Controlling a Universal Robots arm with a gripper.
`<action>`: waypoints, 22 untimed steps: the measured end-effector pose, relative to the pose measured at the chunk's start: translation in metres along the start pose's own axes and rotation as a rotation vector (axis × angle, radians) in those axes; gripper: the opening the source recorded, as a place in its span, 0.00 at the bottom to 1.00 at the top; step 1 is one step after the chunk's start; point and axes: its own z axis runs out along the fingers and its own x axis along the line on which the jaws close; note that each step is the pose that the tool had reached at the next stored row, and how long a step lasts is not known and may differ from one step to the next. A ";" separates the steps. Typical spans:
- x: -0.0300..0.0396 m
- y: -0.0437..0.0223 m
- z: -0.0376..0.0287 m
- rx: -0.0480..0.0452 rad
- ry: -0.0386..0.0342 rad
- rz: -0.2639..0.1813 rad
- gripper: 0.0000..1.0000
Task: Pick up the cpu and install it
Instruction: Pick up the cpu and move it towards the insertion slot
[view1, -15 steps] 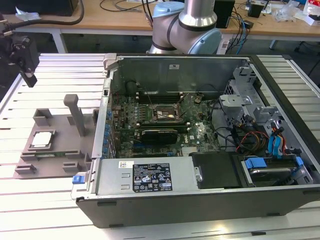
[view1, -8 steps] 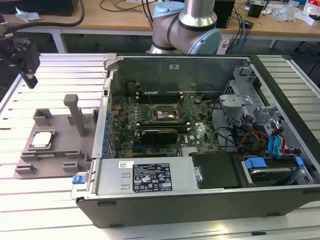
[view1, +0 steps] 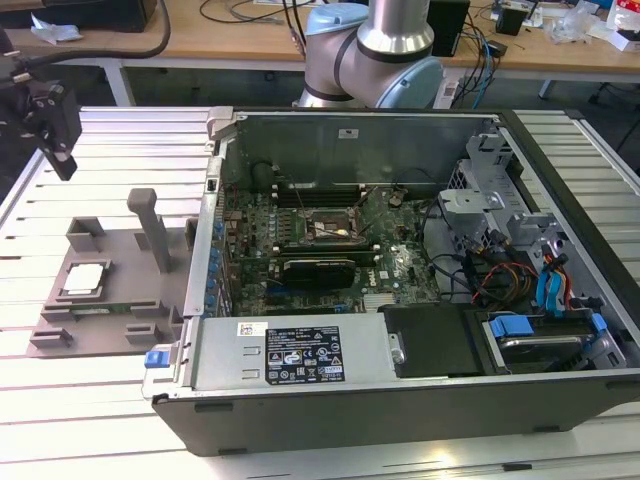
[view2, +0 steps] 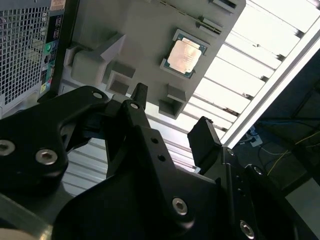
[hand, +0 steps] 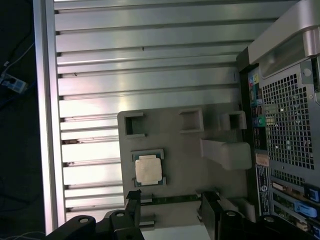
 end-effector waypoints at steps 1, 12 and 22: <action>0.0000 0.0000 0.0007 0.0000 0.0000 0.000 0.60; 0.0002 -0.0004 0.0085 0.0000 0.0000 0.000 0.60; 0.0003 -0.0007 0.0146 0.0000 0.0000 0.000 0.60</action>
